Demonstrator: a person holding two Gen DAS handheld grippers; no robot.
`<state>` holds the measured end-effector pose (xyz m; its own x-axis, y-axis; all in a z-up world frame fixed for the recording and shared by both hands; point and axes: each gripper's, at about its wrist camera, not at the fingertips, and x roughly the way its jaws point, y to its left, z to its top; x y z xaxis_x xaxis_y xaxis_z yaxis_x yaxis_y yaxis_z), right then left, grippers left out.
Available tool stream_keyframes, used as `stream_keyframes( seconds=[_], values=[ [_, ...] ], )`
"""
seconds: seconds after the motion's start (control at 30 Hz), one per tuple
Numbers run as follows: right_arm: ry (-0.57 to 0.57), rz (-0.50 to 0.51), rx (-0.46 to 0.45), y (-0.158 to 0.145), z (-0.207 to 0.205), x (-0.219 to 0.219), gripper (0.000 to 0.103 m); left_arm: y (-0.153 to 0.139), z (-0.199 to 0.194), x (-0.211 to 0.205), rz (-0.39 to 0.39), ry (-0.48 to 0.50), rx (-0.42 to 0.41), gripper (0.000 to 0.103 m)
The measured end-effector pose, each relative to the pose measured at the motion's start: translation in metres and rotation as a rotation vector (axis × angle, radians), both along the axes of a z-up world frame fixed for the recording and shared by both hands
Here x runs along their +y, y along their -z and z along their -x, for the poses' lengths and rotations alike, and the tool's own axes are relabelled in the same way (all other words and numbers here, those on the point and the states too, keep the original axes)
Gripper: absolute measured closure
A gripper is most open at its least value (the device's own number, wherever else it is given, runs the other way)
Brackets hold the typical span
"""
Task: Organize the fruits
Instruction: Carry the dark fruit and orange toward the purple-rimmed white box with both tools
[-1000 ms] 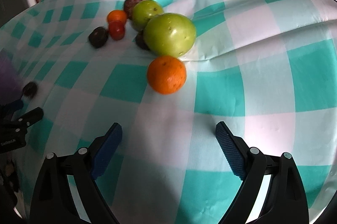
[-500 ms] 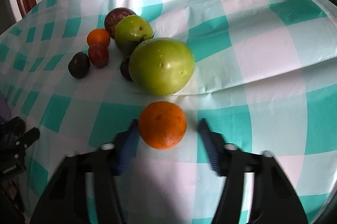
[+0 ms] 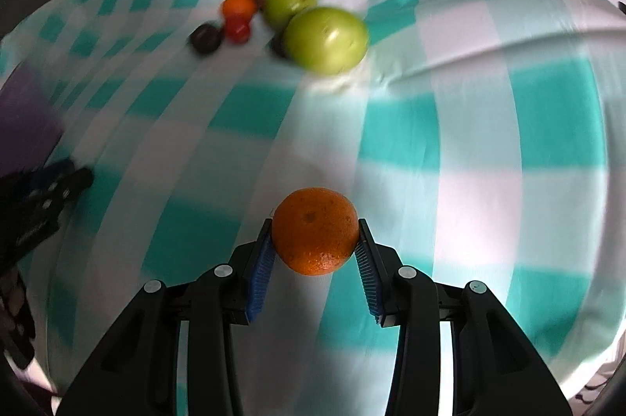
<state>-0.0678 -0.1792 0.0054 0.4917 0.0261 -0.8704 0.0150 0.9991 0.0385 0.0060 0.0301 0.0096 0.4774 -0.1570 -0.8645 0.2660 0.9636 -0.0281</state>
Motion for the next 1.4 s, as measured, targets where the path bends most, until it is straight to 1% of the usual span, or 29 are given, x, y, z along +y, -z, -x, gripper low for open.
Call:
stream_keyframes(
  seconds=[0.07,0.13,0.2,0.33,0.47,0.53,0.67,0.77,0.87,1.03,1.1,1.17,1.27,1.3,1.37,1.4],
  values=[
    [-0.036,-0.005,0.013,-0.002,0.015,0.005,0.062,-0.002,0.015,-0.005,0.018,0.007,0.025,0.063],
    [-0.066,-0.039,0.037,-0.003,0.033,0.005,0.062,-0.004,0.027,-0.013,0.028,0.023,0.046,0.063],
    [-0.091,-0.049,0.057,-0.006,0.049,0.004,0.062,-0.008,0.042,-0.025,0.054,0.057,0.064,0.063],
    [-0.123,-0.055,0.074,-0.013,0.067,-0.001,0.062,-0.016,0.069,-0.050,0.097,0.159,0.110,0.063],
    [-0.127,-0.087,0.108,-0.019,0.084,-0.007,0.062,-0.019,0.086,-0.065,0.108,0.217,0.134,0.063],
    [-0.126,-0.085,0.100,-0.019,0.085,-0.009,0.062,-0.022,0.091,-0.070,0.093,0.232,0.142,0.063],
    [-0.119,-0.098,0.078,-0.030,0.094,-0.010,0.062,-0.034,0.090,-0.082,0.059,0.250,0.143,0.063],
    [-0.103,-0.117,0.055,-0.042,0.095,-0.012,0.062,-0.046,0.093,-0.085,0.058,0.274,0.120,0.063],
    [-0.110,-0.139,0.028,-0.056,0.092,-0.009,0.062,-0.059,0.095,-0.082,0.077,0.273,0.096,0.063],
    [-0.159,-0.165,-0.002,-0.078,0.081,0.005,0.062,-0.079,0.084,-0.063,0.153,0.207,0.060,0.063],
    [-0.180,-0.168,-0.018,-0.086,0.072,0.014,0.062,-0.093,0.077,-0.046,0.197,0.173,0.031,0.063],
    [-0.210,-0.175,-0.034,-0.097,0.061,0.026,0.062,-0.111,0.068,-0.022,0.249,0.129,-0.009,0.063],
    [-0.272,-0.210,-0.062,-0.114,0.033,0.063,0.062,-0.133,0.059,0.015,0.301,0.071,-0.063,0.063],
    [-0.288,-0.221,-0.068,-0.119,0.027,0.075,0.062,-0.141,0.055,0.034,0.317,0.040,-0.086,0.063],
    [-0.342,-0.253,-0.076,-0.133,0.007,0.114,0.062,-0.155,0.050,0.071,0.336,-0.018,-0.118,0.063],
    [-0.369,-0.267,-0.081,-0.140,-0.001,0.132,0.062,-0.164,0.047,0.099,0.353,-0.064,-0.140,0.063]
  ],
)
